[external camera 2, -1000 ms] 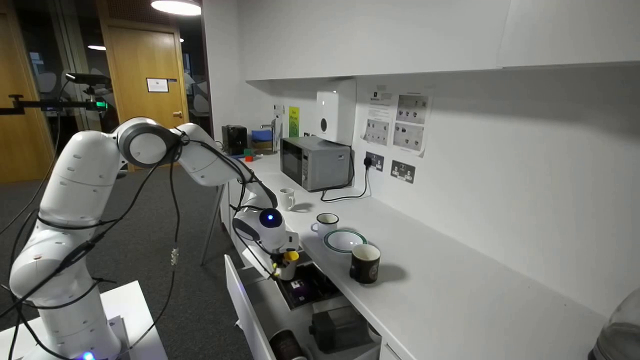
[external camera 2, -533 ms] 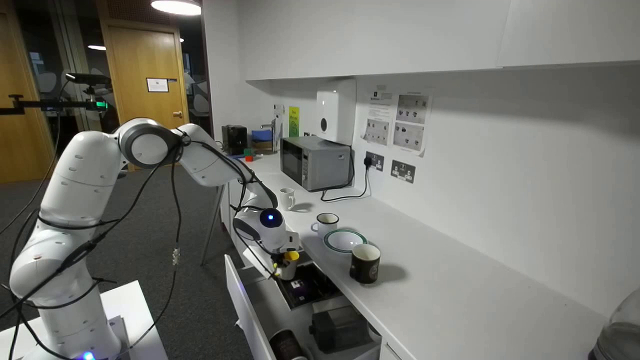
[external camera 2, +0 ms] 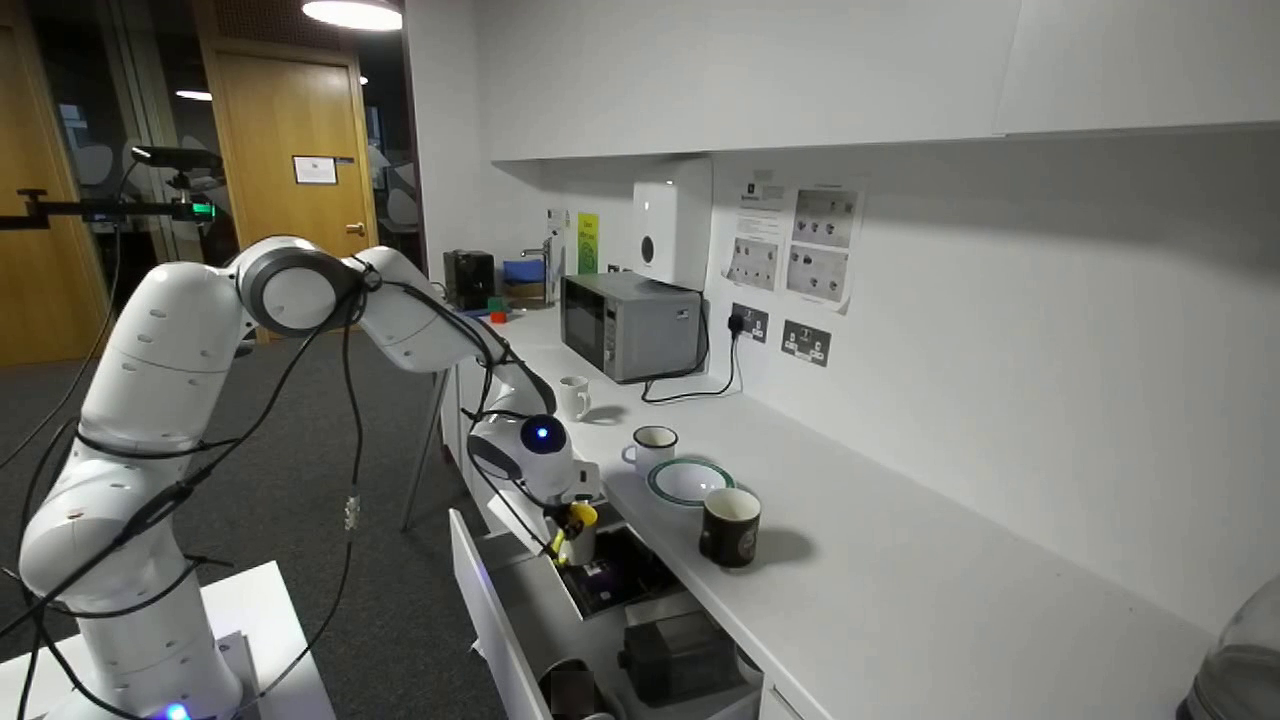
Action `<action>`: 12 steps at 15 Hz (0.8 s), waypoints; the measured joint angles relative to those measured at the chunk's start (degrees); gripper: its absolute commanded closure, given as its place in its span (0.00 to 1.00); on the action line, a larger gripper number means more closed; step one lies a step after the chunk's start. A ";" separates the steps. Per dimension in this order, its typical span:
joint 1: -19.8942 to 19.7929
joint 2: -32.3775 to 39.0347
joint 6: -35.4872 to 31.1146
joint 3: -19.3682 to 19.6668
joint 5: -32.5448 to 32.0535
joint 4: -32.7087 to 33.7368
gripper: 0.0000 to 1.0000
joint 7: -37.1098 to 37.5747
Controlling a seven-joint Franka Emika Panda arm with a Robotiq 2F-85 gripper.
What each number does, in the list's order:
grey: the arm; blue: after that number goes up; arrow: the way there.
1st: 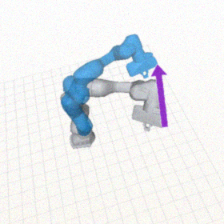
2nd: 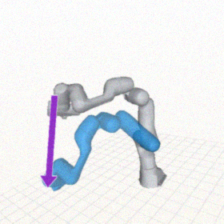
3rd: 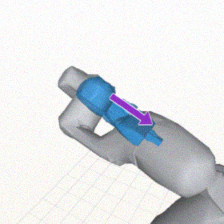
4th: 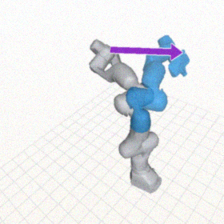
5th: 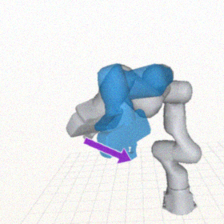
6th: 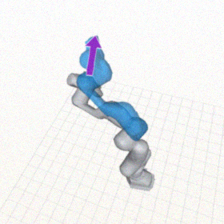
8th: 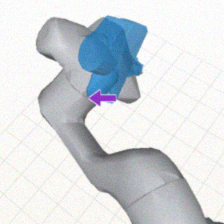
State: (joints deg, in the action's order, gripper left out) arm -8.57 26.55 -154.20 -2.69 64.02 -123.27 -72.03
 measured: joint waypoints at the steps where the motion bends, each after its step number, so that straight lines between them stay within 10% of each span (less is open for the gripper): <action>1: 0.00 0.00 0.00 0.00 0.00 0.07 0.00 0.00; 12: -1.69 -4.28 -0.25 0.02 2.93 0.20 0.00 -0.67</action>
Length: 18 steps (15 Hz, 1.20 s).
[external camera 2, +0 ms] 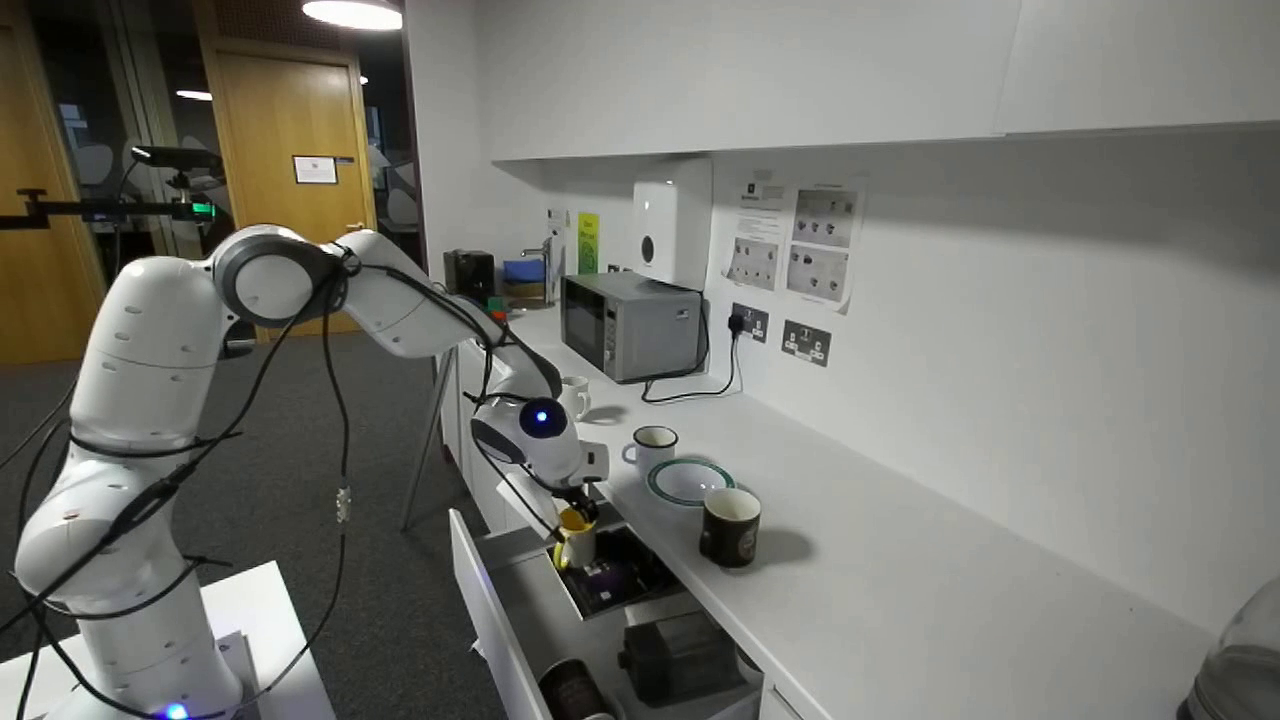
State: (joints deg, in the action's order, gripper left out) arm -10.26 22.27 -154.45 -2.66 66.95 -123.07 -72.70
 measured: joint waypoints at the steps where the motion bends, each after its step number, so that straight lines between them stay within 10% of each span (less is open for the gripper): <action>1: -0.45 -1.03 -0.29 0.01 1.54 -0.06 0.00 -0.72; 18: 0.63 -13.35 -12.77 -0.95 35.46 -1.68 0.00 -9.73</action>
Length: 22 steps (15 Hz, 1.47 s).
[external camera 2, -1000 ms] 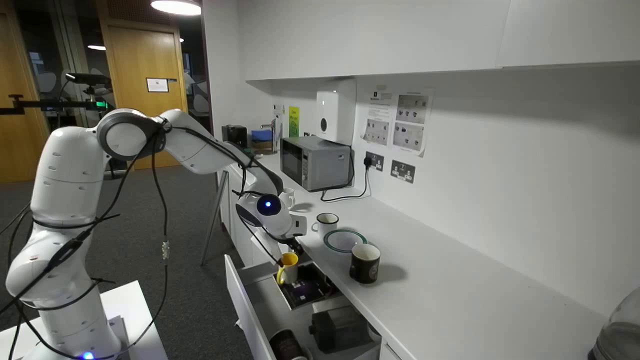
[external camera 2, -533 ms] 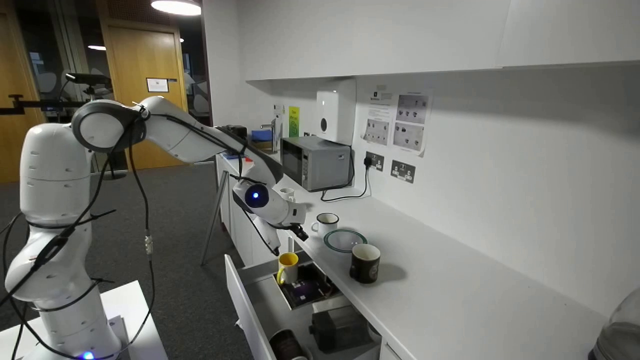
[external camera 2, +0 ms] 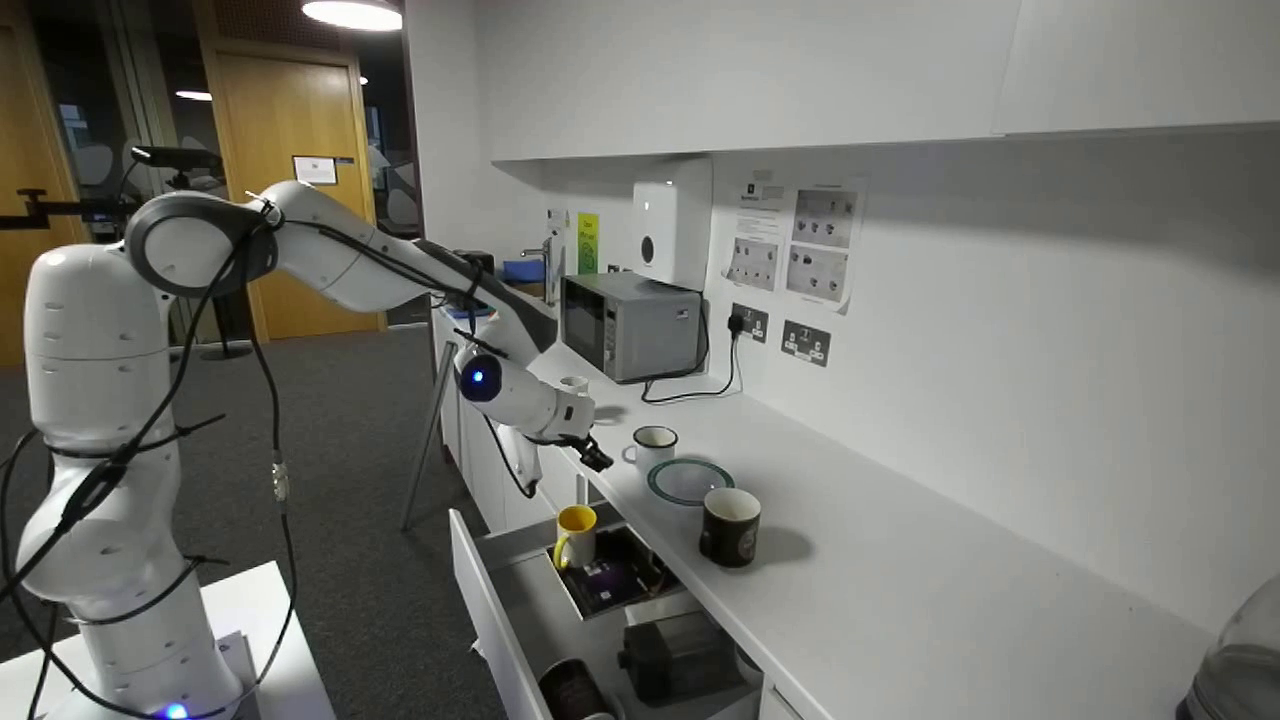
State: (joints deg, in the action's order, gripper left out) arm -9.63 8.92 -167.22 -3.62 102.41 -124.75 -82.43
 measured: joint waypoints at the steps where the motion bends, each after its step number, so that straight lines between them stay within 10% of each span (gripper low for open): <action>1: 0.54 0.01 -1.00 -0.11 0.82 0.00 0.00 0.00; 22: 6.86 -0.22 -10.96 -0.66 2.11 -0.70 0.00 1.04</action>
